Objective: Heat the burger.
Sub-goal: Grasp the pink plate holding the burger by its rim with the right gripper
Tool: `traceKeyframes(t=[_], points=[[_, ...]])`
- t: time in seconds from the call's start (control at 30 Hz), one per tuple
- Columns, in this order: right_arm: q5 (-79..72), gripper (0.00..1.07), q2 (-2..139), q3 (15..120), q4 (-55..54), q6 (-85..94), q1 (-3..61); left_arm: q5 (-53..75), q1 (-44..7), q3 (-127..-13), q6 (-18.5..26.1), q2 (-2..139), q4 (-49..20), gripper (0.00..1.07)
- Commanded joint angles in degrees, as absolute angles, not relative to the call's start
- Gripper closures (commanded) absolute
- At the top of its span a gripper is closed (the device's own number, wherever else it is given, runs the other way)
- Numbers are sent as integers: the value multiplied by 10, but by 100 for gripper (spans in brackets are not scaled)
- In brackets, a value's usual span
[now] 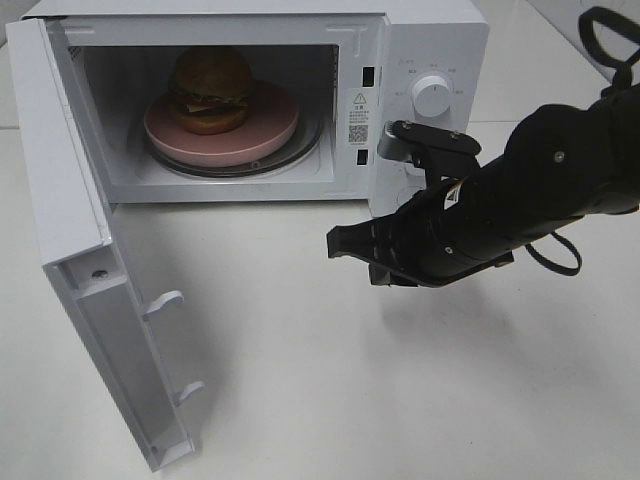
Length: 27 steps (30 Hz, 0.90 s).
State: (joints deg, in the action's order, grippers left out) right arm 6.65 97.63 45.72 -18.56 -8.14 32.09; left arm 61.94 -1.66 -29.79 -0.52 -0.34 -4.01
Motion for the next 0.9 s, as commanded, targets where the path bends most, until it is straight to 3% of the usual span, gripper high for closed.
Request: traceKeyframes(t=[0.03, 0.53, 0.9], points=[[103, 104, 955, 458, -164, -13, 320, 613, -20, -297, -5, -13, -40, 9], [348, 103, 900, 500, -109, 452, 320, 613, -20, -297, -5, -13, -40, 9], [371, 101, 900, 586, -35, 698, 320, 613, -20, -297, -5, -13, -40, 9]])
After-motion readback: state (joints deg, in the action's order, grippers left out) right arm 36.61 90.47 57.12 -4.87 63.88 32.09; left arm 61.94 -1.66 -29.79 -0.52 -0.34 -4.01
